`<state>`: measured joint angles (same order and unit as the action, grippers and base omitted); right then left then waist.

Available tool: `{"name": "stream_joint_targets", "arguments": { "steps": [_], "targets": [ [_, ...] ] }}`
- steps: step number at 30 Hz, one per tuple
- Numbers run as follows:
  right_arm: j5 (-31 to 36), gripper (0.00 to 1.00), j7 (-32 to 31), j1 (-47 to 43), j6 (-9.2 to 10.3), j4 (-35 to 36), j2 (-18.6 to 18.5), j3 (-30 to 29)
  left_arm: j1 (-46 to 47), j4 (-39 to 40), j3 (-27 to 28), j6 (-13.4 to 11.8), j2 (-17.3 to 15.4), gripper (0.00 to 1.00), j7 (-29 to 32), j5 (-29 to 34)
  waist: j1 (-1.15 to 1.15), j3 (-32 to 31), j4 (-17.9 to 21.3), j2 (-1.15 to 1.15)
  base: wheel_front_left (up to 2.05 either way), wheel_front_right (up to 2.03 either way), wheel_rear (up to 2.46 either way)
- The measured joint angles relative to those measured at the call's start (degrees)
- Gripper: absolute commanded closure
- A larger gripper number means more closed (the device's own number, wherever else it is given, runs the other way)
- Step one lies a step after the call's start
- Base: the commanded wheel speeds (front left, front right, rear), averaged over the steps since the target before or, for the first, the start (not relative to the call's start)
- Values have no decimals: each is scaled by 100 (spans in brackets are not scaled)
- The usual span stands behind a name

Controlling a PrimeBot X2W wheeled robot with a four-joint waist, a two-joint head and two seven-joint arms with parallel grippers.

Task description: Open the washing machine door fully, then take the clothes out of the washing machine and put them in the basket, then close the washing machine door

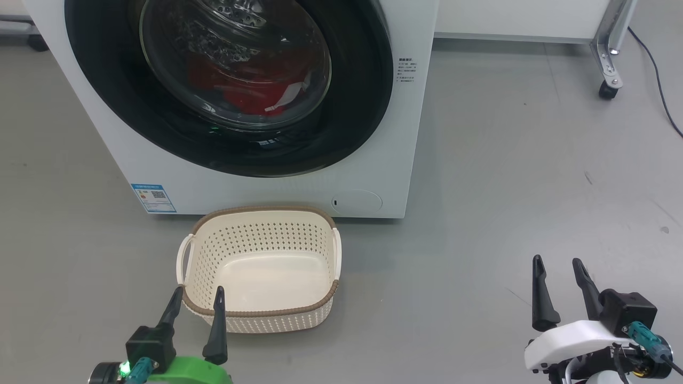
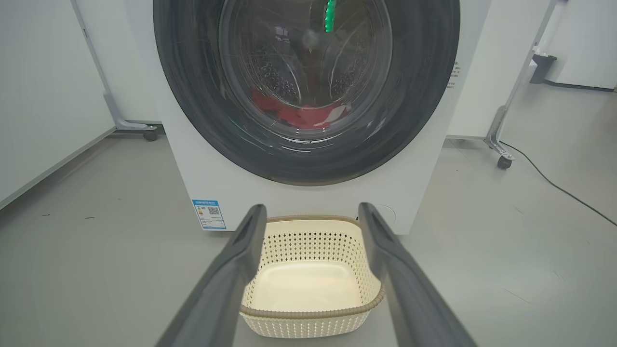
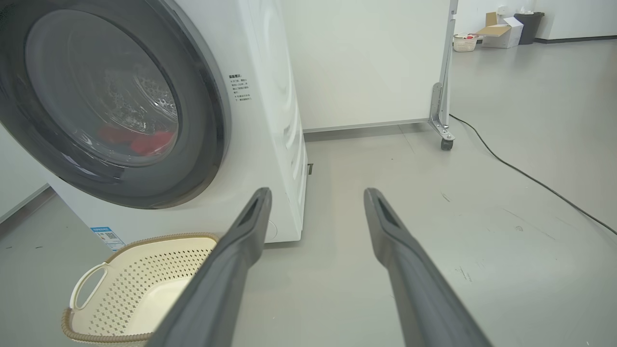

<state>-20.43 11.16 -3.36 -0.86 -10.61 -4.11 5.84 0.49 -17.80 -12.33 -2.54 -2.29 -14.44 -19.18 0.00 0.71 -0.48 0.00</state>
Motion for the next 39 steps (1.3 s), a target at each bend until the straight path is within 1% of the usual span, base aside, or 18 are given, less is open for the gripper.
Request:
{"name": "stream_joint_targets", "arguments": {
  "steps": [16,17,18,19,20,21,25,31,39],
  "targets": [
    [0,0,13,49,-2,-47,-1,30,13,-14,-53,0,0,0,0,-69,0,15,-12,0,0,0,0],
    [0,12,24,49,-2,-47,-1,30,13,-16,-58,0,0,0,0,-74,0,19,-14,0,0,0,0],
    [0,30,24,50,-2,-47,-2,30,13,-20,-66,0,0,0,0,-76,0,23,-15,0,0,0,0],
    [0,56,24,51,-2,-47,-2,30,13,-22,-71,0,0,0,0,-76,0,28,-17,0,0,0,0],
    [0,92,25,51,-4,-45,-3,29,13,-22,-76,0,0,0,0,-76,0,35,-18,0,0,0,0],
    [0,100,25,51,-4,-35,-3,26,14,-22,-82,0,0,0,0,-76,0,45,-21,0,0,0,0],
    [-31,100,34,63,-26,-4,2,15,37,-18,-93,0,-1,0,0,-75,0,123,-37,0,0,0,0],
    [-349,100,75,201,-111,16,41,-99,153,1,-132,7,0,0,0,-56,0,246,-81,0,0,0,0],
    [-973,100,-15,578,-260,35,62,-359,303,16,-270,83,0,0,0,-26,0,468,-186,0,0,0,0]
  ]
}}
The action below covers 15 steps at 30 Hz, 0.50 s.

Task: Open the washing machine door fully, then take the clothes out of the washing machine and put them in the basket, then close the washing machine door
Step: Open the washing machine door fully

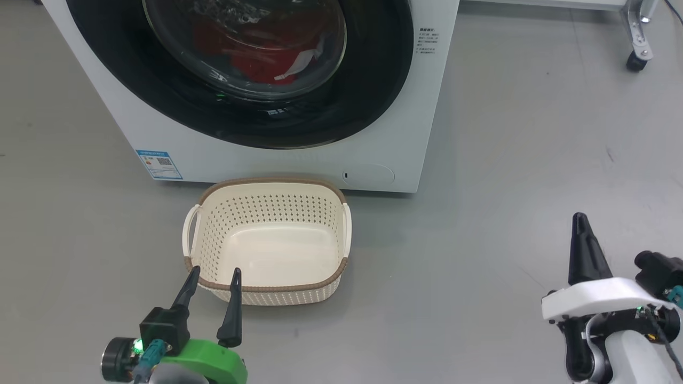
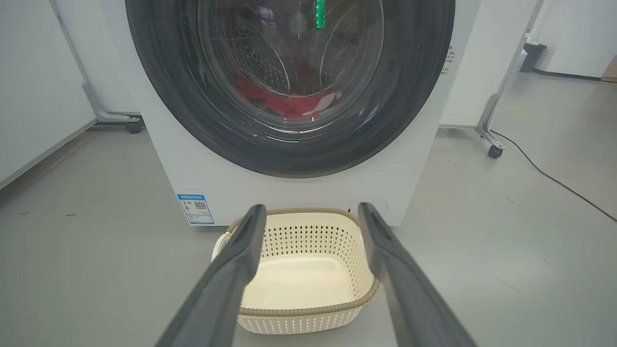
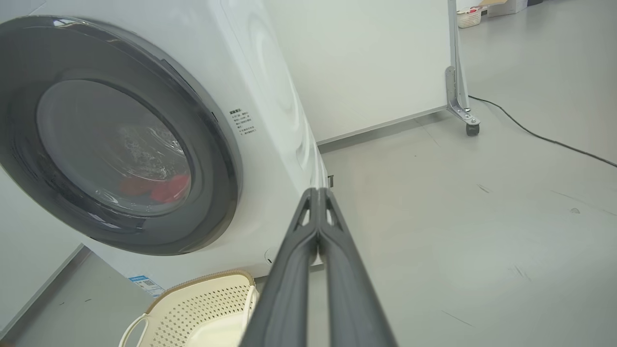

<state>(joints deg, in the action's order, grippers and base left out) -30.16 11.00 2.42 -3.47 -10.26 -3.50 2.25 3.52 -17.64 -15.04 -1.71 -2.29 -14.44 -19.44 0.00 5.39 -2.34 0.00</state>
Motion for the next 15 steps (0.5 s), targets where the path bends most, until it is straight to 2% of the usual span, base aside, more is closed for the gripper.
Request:
{"name": "stream_joint_targets", "arguments": {
  "steps": [15],
  "targets": [
    [-1289,100,-465,1306,-53,62,4,-705,369,136,-156,101,3,0,0,36,0,610,-457,0,0,0,0]
  ]
}}
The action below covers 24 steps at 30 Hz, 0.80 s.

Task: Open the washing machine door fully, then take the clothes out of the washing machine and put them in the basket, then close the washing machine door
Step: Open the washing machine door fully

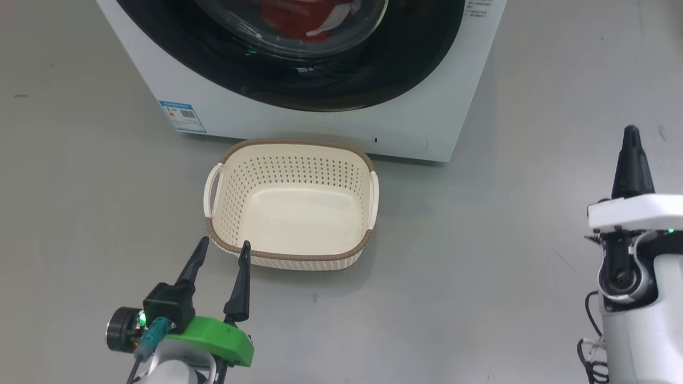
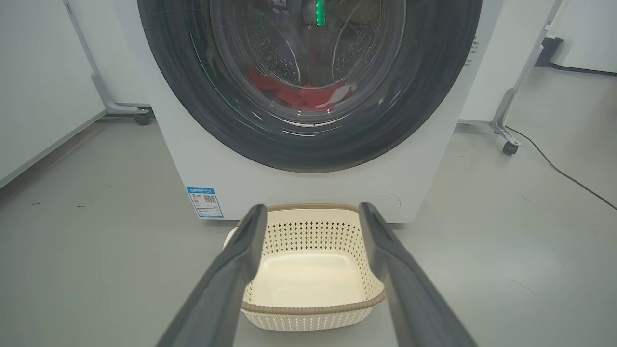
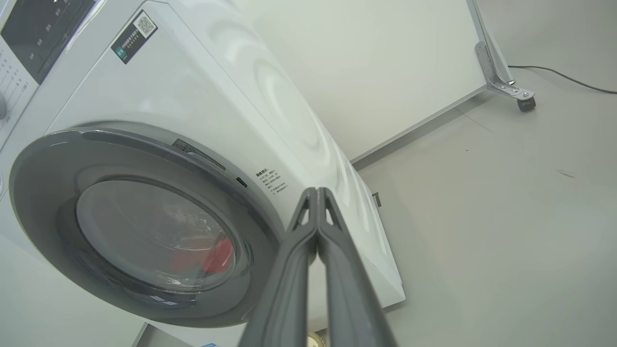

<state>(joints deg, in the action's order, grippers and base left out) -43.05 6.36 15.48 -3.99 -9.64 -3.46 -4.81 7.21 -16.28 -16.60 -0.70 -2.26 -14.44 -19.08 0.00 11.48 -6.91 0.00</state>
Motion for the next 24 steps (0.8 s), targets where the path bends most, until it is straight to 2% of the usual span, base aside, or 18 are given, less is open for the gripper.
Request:
{"name": "stream_joint_targets", "arguments": {
  "steps": [11,17,24],
  "targets": [
    [-734,100,-583,1212,65,-18,-46,-338,326,91,-177,102,5,0,0,-118,0,524,-413,0,0,0,0],
    [-736,100,-846,1800,222,-121,-323,-381,433,124,-205,102,9,0,0,-209,0,800,-630,0,0,0,0],
    [-792,100,-1178,2536,320,-242,-455,-326,552,192,-209,102,13,0,0,-359,0,1109,-824,0,0,0,0]
  ]
}}
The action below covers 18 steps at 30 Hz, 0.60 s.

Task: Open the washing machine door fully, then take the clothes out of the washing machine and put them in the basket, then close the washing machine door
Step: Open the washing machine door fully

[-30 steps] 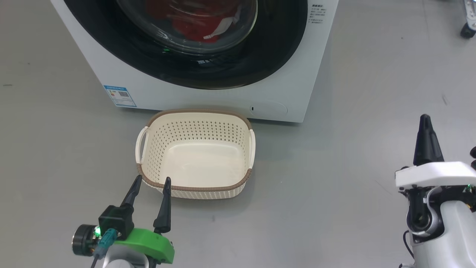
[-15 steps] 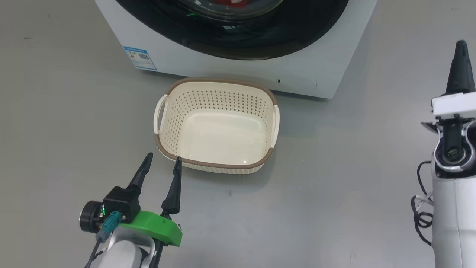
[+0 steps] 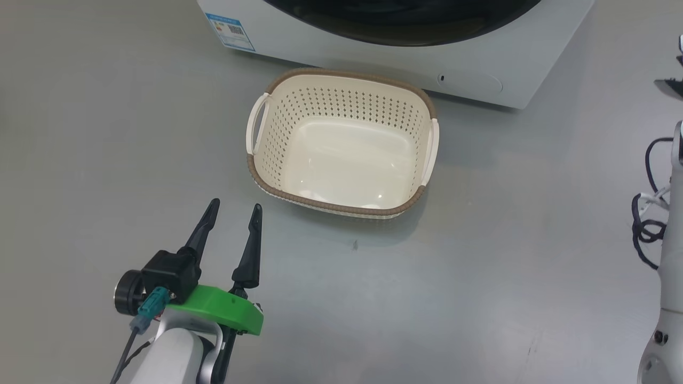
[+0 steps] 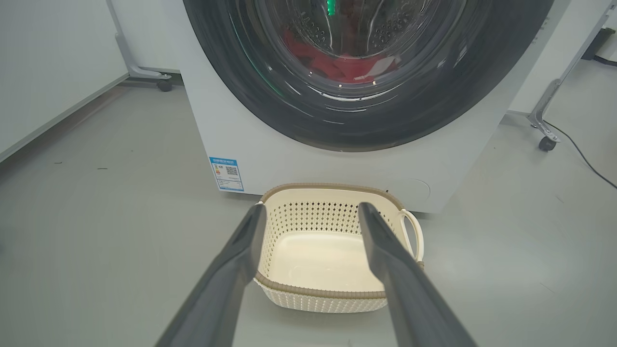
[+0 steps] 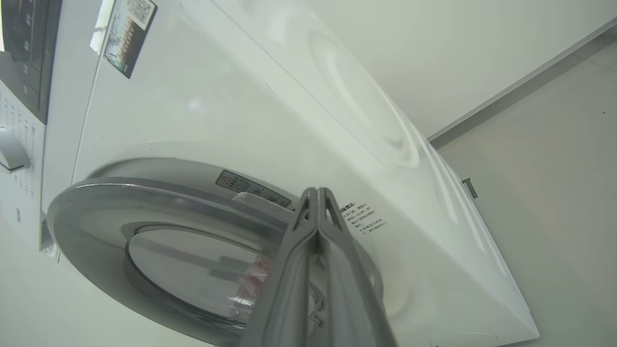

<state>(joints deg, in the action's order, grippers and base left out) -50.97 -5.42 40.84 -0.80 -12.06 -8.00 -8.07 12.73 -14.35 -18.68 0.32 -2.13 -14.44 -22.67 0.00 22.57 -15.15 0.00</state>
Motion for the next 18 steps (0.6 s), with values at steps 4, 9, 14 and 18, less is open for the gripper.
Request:
{"name": "stream_joint_targets", "arguments": {
  "steps": [4,9,14,18],
  "targets": [
    [12,100,-253,476,56,-62,-113,140,37,15,-24,0,1,0,0,-2,0,173,-68,0,0,0,0],
    [3,100,-520,1015,155,-165,-213,218,159,27,-97,1,5,0,0,-54,0,373,-140,0,0,0,0],
    [-11,100,-755,1324,248,-325,-275,287,200,40,-144,2,16,0,0,-103,0,511,-206,0,0,0,0],
    [-113,100,-1048,1720,356,-527,-323,348,270,57,-187,5,22,0,0,-201,0,679,-286,0,0,0,0]
  ]
}}
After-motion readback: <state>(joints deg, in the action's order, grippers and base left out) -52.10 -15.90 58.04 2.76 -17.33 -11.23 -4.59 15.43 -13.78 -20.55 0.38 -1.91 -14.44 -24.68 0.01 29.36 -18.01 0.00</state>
